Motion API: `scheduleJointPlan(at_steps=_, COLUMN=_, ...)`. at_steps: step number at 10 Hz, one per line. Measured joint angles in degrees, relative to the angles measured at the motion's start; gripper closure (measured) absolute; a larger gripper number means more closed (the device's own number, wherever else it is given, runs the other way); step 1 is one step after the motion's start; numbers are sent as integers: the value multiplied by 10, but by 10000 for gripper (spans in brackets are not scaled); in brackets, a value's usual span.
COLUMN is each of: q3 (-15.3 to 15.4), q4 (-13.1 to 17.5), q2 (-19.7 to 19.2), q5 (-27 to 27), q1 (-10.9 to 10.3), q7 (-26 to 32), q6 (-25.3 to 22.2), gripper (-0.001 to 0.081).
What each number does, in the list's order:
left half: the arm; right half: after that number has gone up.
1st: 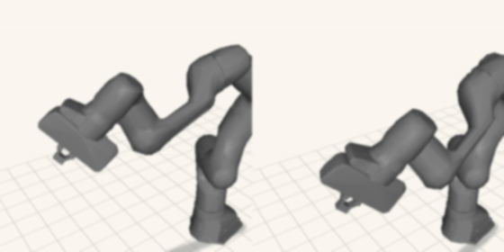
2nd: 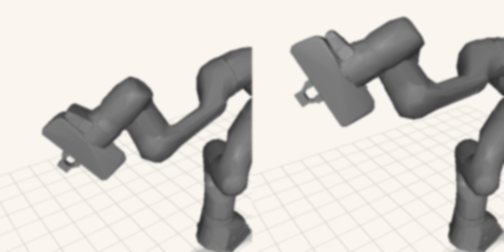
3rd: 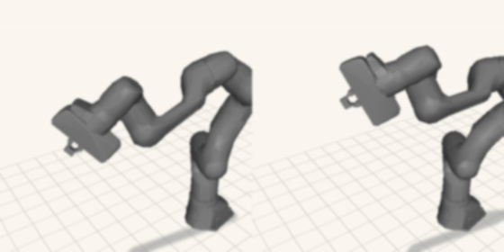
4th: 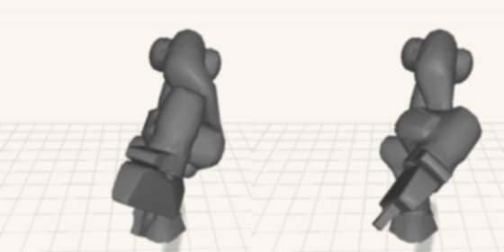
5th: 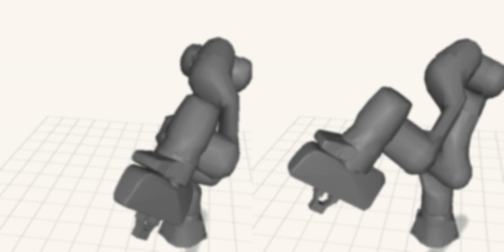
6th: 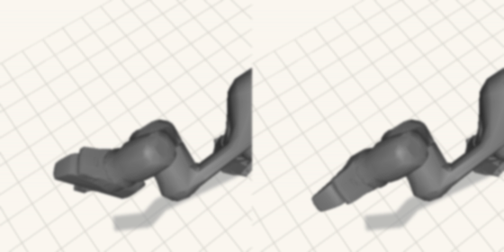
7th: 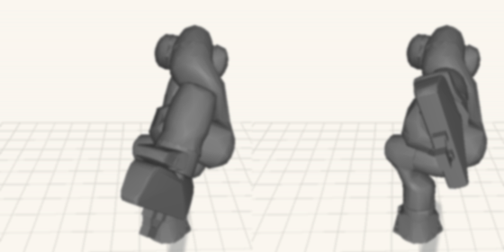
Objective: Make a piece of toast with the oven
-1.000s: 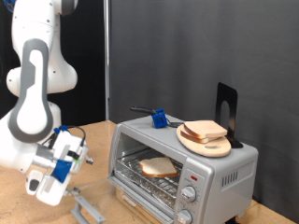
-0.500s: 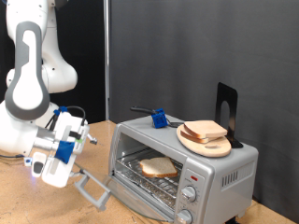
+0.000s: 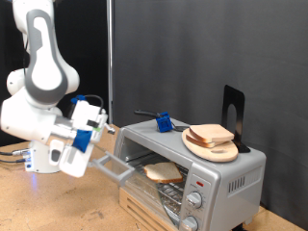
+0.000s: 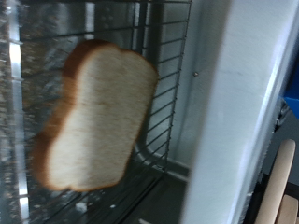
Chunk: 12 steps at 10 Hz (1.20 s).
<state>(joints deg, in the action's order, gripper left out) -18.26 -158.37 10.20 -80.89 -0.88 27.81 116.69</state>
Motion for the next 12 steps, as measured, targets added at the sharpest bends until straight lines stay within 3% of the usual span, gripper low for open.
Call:
scheduleJointPlan(at_steps=4, q3=58, q4=-5, q2=35, q5=-36, q1=-27, q7=-44, q6=50, gripper=5)
scheduleJointPlan(at_steps=7, q3=63, q4=-8, q2=47, q5=-25, q1=-24, q7=-71, q6=52, gripper=5)
scheduleJointPlan(at_steps=9, q3=55, q4=-14, q2=59, q5=15, q1=-8, q7=-106, q6=51, gripper=5)
scheduleJointPlan(at_steps=12, q3=38, q4=-19, q2=76, q5=81, q1=39, q7=-158, q6=72, gripper=5)
